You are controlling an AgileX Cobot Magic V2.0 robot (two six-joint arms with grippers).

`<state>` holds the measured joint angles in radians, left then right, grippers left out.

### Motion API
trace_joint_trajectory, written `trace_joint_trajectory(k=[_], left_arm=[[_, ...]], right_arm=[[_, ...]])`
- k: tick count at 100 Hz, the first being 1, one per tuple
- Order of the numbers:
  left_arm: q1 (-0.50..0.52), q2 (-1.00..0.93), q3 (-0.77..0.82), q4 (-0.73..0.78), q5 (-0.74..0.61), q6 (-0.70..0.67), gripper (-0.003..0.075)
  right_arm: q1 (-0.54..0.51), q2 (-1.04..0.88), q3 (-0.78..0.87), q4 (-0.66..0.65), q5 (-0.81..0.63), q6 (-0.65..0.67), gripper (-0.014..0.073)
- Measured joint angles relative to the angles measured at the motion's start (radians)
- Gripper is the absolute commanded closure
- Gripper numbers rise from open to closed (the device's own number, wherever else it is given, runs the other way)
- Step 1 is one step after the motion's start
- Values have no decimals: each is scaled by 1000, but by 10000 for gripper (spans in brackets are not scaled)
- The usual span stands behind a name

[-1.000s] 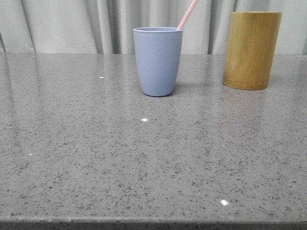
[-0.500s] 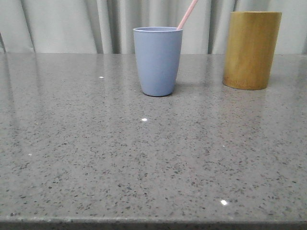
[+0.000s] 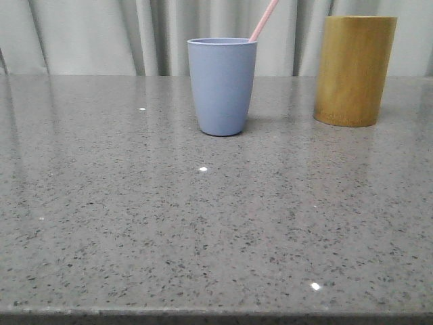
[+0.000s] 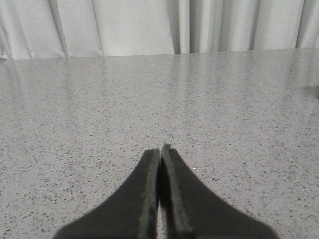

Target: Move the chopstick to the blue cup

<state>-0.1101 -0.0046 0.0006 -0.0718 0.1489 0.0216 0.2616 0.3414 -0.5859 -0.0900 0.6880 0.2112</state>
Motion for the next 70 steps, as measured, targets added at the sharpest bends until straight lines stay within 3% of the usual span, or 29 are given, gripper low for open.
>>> trace_joint_trajectory(k=[49,70], left_arm=[[0,0,0,-1,-1,-2,739],[0,0,0,-1,-1,-2,739]], right_arm=[[0,-2,4,0,0,0,662],[0,-89,99,-15,-39,0,662]])
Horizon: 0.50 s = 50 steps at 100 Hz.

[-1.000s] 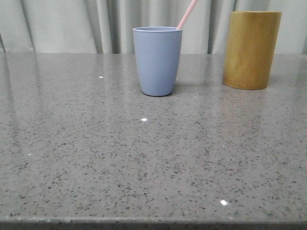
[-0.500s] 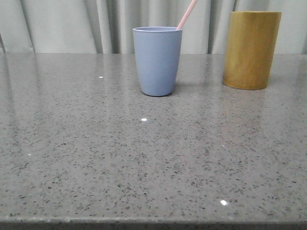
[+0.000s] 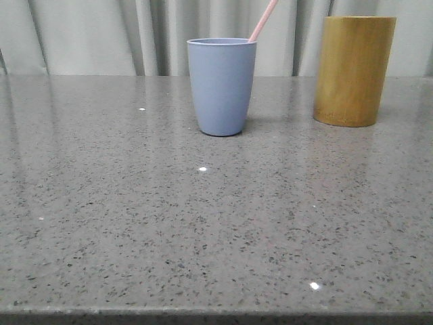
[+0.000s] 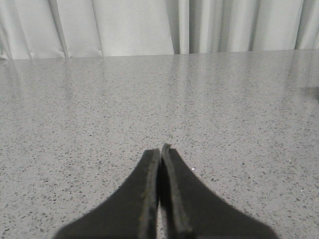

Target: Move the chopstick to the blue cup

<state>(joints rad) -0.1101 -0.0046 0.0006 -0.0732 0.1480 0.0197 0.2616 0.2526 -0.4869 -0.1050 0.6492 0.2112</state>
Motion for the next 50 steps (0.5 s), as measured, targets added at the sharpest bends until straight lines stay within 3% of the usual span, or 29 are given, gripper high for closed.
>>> trace_joint_trajectory(k=[27,50], left_arm=[[0,0,0,0,-2,-2,739],[0,0,0,-1,-5,-2,739]], right_arm=[[-46,-240,263,-10,-177,0,662],[-154,-263,399,-12,-264,-3,662]])
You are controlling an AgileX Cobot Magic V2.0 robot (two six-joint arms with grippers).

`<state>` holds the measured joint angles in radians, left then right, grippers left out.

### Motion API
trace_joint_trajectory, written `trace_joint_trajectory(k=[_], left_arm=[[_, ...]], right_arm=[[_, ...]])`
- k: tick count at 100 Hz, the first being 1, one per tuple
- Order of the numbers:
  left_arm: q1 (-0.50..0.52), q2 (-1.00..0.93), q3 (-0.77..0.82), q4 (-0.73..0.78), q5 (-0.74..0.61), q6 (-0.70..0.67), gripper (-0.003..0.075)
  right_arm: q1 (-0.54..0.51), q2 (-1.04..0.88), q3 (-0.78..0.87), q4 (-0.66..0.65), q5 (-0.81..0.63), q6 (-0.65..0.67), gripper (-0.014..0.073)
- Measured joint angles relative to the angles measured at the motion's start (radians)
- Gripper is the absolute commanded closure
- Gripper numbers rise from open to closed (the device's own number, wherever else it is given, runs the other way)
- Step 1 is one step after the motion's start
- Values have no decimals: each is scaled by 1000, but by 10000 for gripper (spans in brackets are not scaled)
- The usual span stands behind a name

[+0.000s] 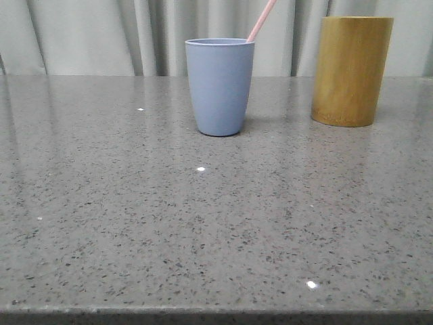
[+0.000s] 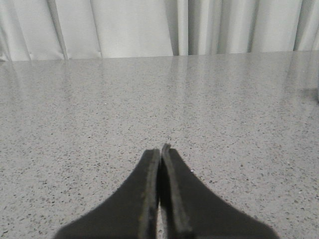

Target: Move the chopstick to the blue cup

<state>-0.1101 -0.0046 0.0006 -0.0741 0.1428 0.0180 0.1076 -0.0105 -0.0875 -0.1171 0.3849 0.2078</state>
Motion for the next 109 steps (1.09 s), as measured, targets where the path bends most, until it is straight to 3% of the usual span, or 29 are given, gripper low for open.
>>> trace_joint_trajectory(k=[32,109], left_arm=[[0,0,0,0,0,0,739],[0,0,0,0,0,0,739]], right_arm=[[-18,0,113,-2,-183,-2,662],[-19,0,115,-6,-200,-54,662]])
